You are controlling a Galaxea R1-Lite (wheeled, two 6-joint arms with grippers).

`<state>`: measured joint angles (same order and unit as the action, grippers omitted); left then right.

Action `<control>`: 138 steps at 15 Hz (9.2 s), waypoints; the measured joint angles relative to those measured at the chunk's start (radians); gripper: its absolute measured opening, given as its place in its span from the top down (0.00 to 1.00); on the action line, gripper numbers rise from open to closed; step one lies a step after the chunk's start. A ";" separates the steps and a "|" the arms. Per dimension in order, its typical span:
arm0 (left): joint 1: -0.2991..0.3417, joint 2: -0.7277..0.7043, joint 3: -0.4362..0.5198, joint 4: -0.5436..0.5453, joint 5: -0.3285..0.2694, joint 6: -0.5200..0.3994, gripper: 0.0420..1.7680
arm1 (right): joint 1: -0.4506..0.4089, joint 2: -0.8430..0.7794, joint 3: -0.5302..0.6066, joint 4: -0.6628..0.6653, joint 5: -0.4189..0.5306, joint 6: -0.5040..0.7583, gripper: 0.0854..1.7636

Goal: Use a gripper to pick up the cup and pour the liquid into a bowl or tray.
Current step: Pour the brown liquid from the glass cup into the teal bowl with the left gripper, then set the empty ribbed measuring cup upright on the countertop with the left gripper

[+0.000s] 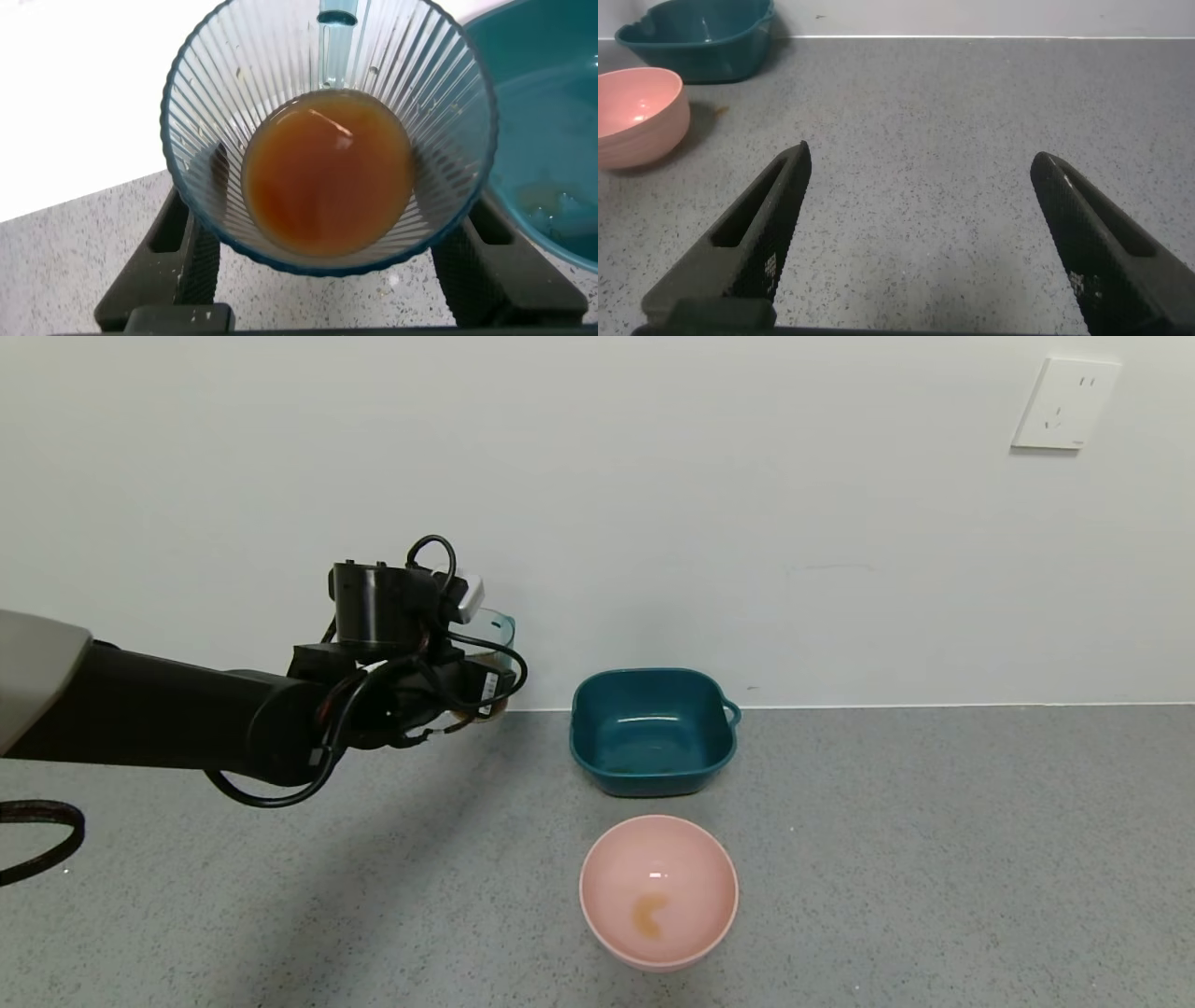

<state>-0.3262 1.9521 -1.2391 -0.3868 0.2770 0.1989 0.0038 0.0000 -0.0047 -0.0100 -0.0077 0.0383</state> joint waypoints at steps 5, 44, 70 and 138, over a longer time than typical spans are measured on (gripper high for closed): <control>-0.058 0.030 -0.105 0.116 0.001 0.043 0.28 | 0.000 0.000 0.000 0.000 0.000 0.000 0.03; -0.238 0.247 -0.509 0.299 0.306 0.960 0.28 | 0.000 0.000 0.000 0.000 0.000 -0.001 0.03; -0.249 0.344 -0.605 0.233 0.427 1.674 0.28 | 0.000 0.000 0.000 0.000 0.000 -0.001 0.03; -0.023 -0.109 0.787 -0.511 0.177 -0.289 0.07 | 0.000 0.000 0.000 0.000 0.000 0.000 0.03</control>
<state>-0.3496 1.8430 -0.4517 -0.8977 0.4545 -0.0898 0.0043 0.0000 -0.0047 -0.0100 -0.0077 0.0379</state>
